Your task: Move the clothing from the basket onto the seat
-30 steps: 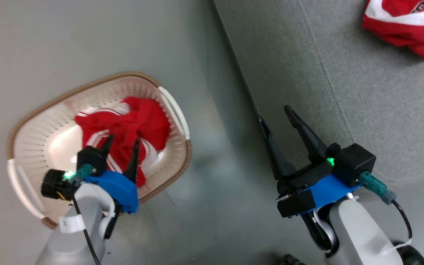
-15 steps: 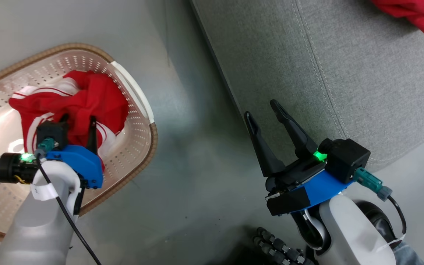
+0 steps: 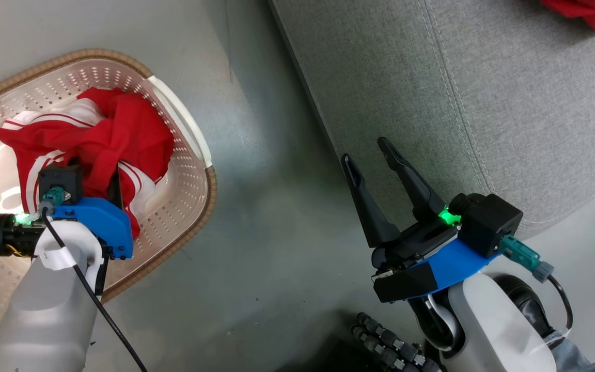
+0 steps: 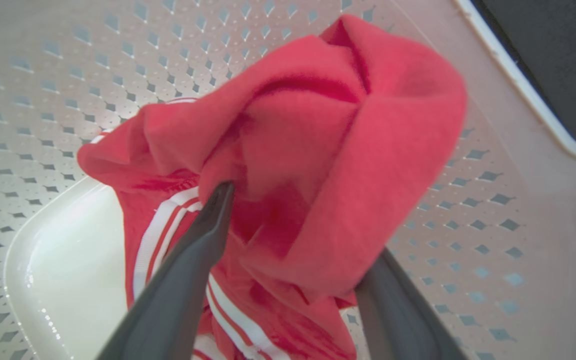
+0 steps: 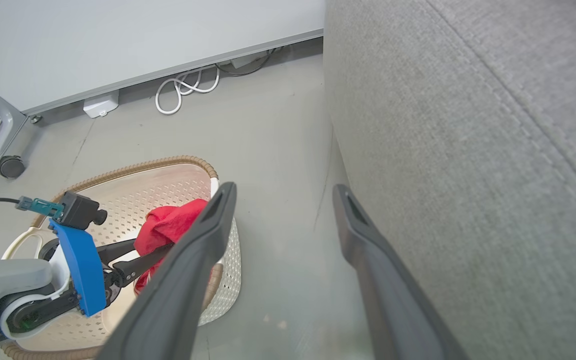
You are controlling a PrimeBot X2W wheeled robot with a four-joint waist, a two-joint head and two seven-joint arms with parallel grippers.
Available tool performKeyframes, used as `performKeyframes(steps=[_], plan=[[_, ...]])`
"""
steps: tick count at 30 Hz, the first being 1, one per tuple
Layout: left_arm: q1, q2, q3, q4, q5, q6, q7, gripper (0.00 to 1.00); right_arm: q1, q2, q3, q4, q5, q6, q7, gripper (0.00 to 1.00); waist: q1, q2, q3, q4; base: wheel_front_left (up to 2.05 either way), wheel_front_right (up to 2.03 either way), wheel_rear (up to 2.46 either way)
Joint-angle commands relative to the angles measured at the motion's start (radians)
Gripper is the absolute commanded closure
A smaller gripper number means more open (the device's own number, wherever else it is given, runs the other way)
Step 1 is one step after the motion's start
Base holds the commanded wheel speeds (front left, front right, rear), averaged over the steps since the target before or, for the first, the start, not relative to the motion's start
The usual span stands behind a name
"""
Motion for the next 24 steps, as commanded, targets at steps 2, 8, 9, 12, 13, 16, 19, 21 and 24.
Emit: performKeyframes(steps=[2, 8, 9, 12, 13, 16, 19, 21, 24], plan=[[-0.018, 0.002, -0.001, 0.002, -0.003, 0.003, -0.006, 0.0, -0.012, 0.004, 0.002, -0.005, 0.009, 0.0, -0.005, 0.0, 0.0, 0.0, 0.001, 0.001, 0.0, 0.0, 0.0], [-0.021, 0.003, -0.001, 0.008, -0.007, 0.003, -0.008, 1.0, -0.019, 0.004, 0.006, -0.005, 0.013, 0.0, -0.005, 0.0, 0.0, 0.0, 0.0, -0.001, 0.0, 0.0, 0.0], [-0.021, 0.003, -0.001, 0.009, -0.008, 0.004, -0.008, 1.0, -0.02, 0.004, 0.007, -0.005, 0.013, 0.0, -0.005, 0.0, 0.0, 0.0, 0.0, -0.001, 0.0, 0.0, 0.0], [-0.023, 0.001, -0.002, 0.013, -0.01, 0.006, -0.008, 1.0, -0.02, 0.004, 0.007, -0.004, 0.013, 0.0, -0.005, 0.0, 0.0, 0.0, 0.001, 0.0, 0.0, 0.0, 0.0], [-0.023, 0.0, -0.002, 0.015, -0.012, 0.007, -0.008, 1.0, -0.02, 0.004, 0.007, -0.003, 0.015, 0.0, -0.005, 0.0, 0.0, 0.0, 0.001, 0.0, 0.0, 0.0, 0.0], [-0.022, -0.003, -0.001, 0.02, -0.015, 0.007, -0.009, 1.0, -0.023, 0.004, 0.008, 0.0, 0.02, 0.0, -0.005, 0.0, 0.0, 0.0, 0.0, 0.0, 0.0, 0.0, 0.0], [-0.02, -0.009, -0.001, 0.023, -0.018, 0.005, -0.009, 1.0, -0.029, 0.004, 0.008, 0.005, 0.018, 0.0, -0.005, 0.0, 0.0, 0.0, -0.007, 0.002, 0.0, 0.0, 0.0], [-0.018, -0.013, -0.002, 0.024, -0.021, 0.004, -0.009, 1.0, -0.03, 0.004, 0.005, 0.007, 0.011, 0.0, -0.005, 0.0, 0.0, 0.0, -0.017, 0.008, 0.0, 0.0, 0.0], [-0.015, -0.024, -0.004, 0.016, -0.022, 0.001, -0.009, 1.0, -0.03, 0.004, 0.0, 0.013, 0.003, 0.0, -0.005, 0.0, 0.0, 0.0, -0.036, 0.022, 0.0, 0.0, 0.0]])
